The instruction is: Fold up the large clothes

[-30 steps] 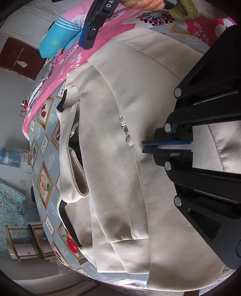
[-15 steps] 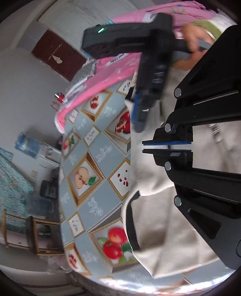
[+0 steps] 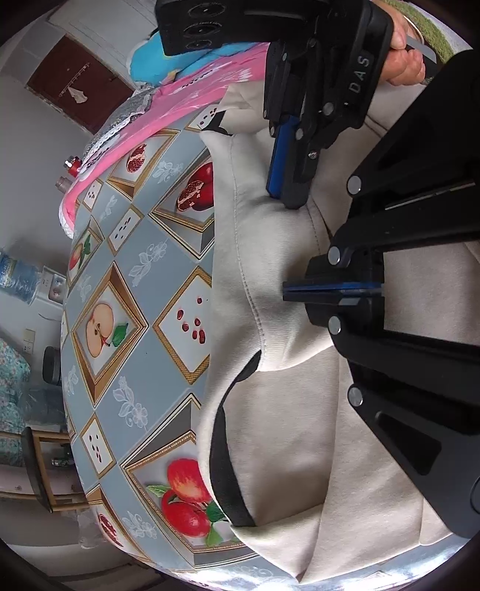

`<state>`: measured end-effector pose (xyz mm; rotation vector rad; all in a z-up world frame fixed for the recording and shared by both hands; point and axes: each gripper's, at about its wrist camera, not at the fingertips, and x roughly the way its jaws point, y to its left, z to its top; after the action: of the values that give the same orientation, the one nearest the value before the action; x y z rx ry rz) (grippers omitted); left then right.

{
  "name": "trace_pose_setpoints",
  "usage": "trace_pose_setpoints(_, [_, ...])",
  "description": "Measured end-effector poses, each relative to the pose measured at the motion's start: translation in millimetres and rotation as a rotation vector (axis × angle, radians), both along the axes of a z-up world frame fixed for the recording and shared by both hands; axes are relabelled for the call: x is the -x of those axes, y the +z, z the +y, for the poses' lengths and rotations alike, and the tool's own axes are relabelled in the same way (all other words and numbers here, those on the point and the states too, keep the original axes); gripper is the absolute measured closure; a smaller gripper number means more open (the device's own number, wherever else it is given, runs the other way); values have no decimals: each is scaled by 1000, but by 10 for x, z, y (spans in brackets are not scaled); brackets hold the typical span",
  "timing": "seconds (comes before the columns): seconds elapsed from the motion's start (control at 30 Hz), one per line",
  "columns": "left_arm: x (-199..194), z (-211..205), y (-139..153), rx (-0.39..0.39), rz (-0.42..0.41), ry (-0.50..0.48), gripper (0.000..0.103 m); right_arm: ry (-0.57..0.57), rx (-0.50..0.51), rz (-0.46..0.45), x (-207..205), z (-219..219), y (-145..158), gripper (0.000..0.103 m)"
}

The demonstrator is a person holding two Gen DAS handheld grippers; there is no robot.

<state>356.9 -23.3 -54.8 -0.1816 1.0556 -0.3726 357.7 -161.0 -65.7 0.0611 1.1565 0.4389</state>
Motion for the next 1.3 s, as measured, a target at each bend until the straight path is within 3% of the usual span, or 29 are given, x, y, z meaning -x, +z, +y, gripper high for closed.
trace_pose_setpoints(0.2, [-16, 62, 19, 38, -1, 20, 101, -17, 22, -22, -92, 61, -25, 91])
trace_pose_setpoints(0.37, [-34, 6, 173, 124, -32, -6, 101, -29, 35, -34, -57, 74, -14, 91])
trace_pose_setpoints(0.6, [-87, -159, 18, 79, 32, -36, 100, 21, 80, -77, 98, 46, 17, 91])
trace_pose_setpoints(0.67, [-39, -154, 1, 55, 15, -43, 100, -7, 45, -58, 129, -90, 90, 91])
trace_pose_setpoints(0.73, [9, -160, -1, 31, -14, -54, 101, -39, -64, -64, 159, -249, 246, 90])
trace_pose_setpoints(0.8, [14, -178, 5, 19, -24, -56, 101, -83, -58, -108, 170, -356, 372, 90])
trace_pose_setpoints(0.97, [31, -197, 16, -7, -42, -58, 100, -152, 85, -23, -32, -497, -43, 89])
trace_pose_setpoints(1.0, [34, -190, 12, -3, -45, -57, 100, -151, 67, -56, -12, -518, -41, 89])
trace_pose_setpoints(1.1, [32, -166, 4, 15, -43, -55, 100, -180, 51, -26, -3, -559, 33, 89])
trace_pose_setpoints(1.2, [27, -154, -1, 28, -39, -51, 101, -210, 79, -55, -21, -584, 94, 89])
trace_pose_setpoints(1.3, [18, -96, 19, 51, -20, -35, 100, -253, 59, -5, -100, -656, -39, 88])
